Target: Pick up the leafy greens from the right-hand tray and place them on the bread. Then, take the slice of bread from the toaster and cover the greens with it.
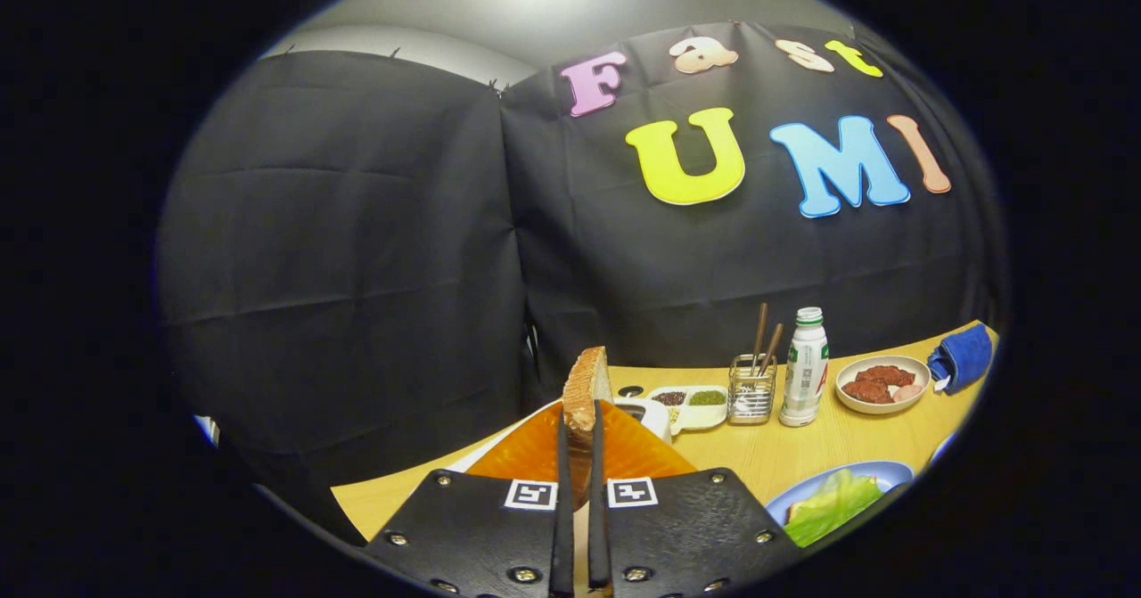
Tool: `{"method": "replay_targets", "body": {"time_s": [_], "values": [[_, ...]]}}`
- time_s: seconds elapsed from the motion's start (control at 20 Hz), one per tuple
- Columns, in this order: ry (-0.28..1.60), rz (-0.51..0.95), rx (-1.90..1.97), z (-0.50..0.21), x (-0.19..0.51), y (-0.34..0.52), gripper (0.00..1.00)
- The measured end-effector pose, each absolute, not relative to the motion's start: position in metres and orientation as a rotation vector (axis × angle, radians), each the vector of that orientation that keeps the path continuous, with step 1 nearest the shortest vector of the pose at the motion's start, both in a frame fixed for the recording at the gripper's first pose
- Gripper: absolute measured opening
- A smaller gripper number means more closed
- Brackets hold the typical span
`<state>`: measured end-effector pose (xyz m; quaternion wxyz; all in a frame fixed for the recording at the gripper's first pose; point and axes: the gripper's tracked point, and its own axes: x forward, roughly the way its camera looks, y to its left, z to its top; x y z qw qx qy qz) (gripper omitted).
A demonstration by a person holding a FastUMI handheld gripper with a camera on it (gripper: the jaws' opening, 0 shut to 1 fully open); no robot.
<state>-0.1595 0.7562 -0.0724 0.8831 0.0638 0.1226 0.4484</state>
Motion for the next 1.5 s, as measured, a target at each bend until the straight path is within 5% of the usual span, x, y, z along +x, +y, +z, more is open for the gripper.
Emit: {"method": "replay_targets", "body": {"time_s": [0.5, 1.5], "values": [[0.227, 0.883, 0.238, -0.025, -0.123, 0.694, 0.06], [0.292, 0.574, -0.071, -0.112, -0.038, 0.51, 0.06]]}}
